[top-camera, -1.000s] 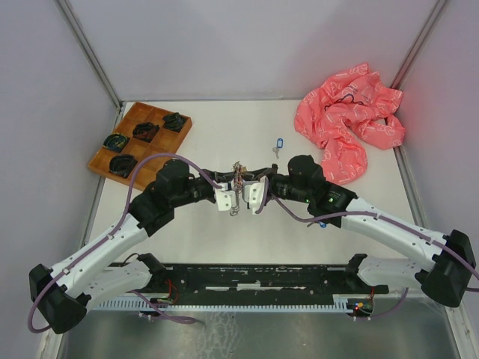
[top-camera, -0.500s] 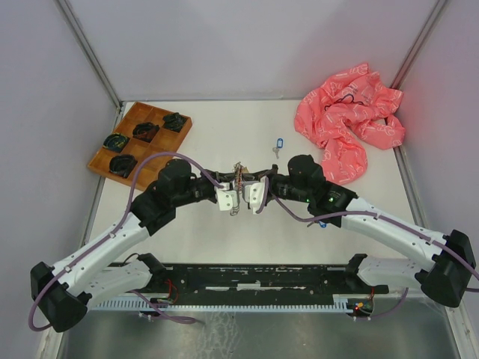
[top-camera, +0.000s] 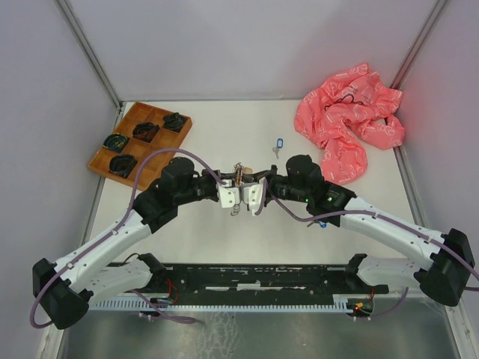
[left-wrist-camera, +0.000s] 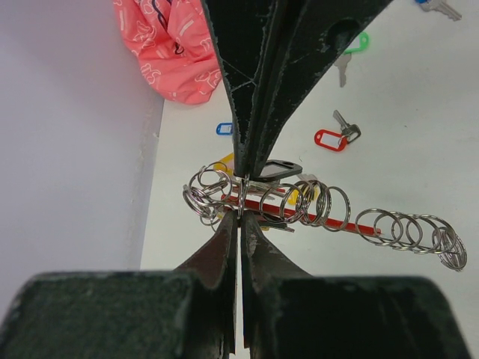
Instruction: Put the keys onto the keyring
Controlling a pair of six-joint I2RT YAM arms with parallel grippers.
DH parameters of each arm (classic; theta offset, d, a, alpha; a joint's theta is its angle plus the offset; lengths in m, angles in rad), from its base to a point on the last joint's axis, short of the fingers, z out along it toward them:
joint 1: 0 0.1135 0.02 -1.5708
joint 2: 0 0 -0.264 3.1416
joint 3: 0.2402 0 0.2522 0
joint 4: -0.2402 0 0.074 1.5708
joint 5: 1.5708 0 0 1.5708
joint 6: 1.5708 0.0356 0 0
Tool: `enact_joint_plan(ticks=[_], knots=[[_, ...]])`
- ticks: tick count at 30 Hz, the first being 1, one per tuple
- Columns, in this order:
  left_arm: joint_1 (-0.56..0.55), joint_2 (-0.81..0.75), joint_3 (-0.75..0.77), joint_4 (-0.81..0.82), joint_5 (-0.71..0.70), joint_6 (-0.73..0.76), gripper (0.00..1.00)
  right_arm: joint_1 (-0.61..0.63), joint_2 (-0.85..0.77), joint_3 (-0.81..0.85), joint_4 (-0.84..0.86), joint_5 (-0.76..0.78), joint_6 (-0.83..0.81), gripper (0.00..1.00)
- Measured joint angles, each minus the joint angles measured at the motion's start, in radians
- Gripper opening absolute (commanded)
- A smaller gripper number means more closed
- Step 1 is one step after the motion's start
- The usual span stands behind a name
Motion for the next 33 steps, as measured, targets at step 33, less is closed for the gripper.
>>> enact_joint_plan(ticks=[33], knots=[[0.0, 0.002, -0.021, 0.113, -0.031, -0.296, 0.03, -0.004, -0.018, -0.132, 0.21, 0.071, 0.059, 0.19]])
